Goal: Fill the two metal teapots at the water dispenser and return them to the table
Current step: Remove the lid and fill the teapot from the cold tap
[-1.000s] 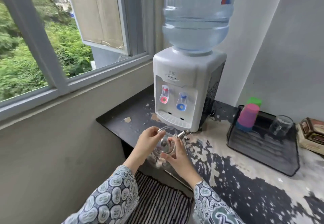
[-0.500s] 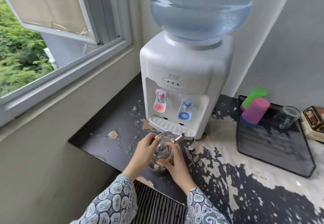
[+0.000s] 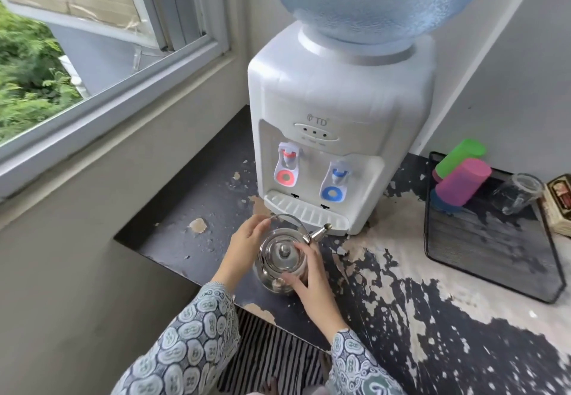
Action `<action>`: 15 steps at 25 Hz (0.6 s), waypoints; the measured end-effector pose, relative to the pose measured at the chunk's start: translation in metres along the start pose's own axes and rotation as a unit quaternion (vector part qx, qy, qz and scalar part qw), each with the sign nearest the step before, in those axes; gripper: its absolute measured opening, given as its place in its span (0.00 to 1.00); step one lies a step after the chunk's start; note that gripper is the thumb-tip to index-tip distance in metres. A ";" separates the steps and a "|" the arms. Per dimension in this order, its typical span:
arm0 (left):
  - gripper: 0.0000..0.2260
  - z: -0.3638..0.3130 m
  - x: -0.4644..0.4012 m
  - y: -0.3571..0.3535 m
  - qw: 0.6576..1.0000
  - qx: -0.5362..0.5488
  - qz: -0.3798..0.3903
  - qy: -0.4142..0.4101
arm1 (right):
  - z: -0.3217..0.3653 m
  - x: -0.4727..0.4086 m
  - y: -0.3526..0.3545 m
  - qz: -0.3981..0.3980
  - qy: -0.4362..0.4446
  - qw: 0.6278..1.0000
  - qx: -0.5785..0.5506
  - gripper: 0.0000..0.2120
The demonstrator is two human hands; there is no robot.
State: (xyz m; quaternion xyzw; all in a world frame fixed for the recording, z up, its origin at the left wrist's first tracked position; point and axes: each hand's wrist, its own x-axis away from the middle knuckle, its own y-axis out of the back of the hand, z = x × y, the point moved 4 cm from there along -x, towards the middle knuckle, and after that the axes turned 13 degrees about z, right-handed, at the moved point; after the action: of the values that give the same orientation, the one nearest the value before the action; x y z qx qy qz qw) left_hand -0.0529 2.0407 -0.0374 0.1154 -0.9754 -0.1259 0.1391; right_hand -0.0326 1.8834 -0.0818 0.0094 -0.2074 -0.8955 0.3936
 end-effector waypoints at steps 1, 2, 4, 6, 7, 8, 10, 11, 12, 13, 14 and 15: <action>0.09 0.003 -0.003 0.000 1.000 0.005 0.005 0.014 | -0.001 0.001 0.000 0.002 -0.004 1.000 -0.003 0.27; 0.09 0.007 -0.006 0.001 1.000 0.010 0.010 0.024 | -0.001 0.001 0.000 0.005 -0.006 1.000 -0.006 0.27; 0.08 0.015 -0.013 0.002 0.999 0.010 0.022 0.037 | 0.001 0.003 -0.001 0.009 -0.007 1.000 -0.016 0.26; 0.08 0.025 -0.020 0.002 0.998 0.002 0.032 0.051 | 0.002 0.004 -0.001 0.009 -0.009 1.000 -0.026 0.26; 0.08 0.029 -0.023 0.001 0.997 0.004 0.040 0.061 | 0.003 0.004 -0.001 0.010 -0.011 0.999 -0.033 0.26; 0.10 0.031 -0.025 0.000 0.996 0.014 0.053 0.075 | 0.004 0.005 -0.001 0.012 -0.011 0.999 -0.038 0.26; 0.15 0.033 -0.029 -0.001 0.989 0.037 0.083 0.114 | 0.005 0.005 -0.001 0.018 -0.012 0.999 -0.039 0.26; 0.17 0.033 -0.030 -0.001 0.987 0.043 0.090 0.128 | 0.006 0.004 0.000 0.019 -0.014 0.999 -0.038 0.26; 0.18 0.032 -0.030 0.000 0.987 0.044 0.082 0.127 | 0.005 0.004 0.001 0.017 -0.016 0.999 -0.035 0.26; 0.17 0.031 -0.027 0.001 0.992 0.032 0.053 0.110 | 0.004 0.004 0.002 0.013 -0.017 0.999 -0.025 0.26; 0.17 0.029 -0.022 0.003 0.997 -0.002 0.007 0.074 | 0.003 0.004 0.003 0.006 -0.022 1.000 0.001 0.26; 0.16 0.026 -0.014 0.004 0.998 -0.046 -0.036 0.027 | 0.002 0.004 0.005 -0.003 -0.033 0.998 0.054 0.27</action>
State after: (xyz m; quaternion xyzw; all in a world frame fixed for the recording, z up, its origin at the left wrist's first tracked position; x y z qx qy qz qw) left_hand -0.0484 2.0534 -0.0641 0.1473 -0.9598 -0.1725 0.1655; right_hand -0.0323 1.8777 -0.0774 0.0019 -0.2685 -0.8840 0.3827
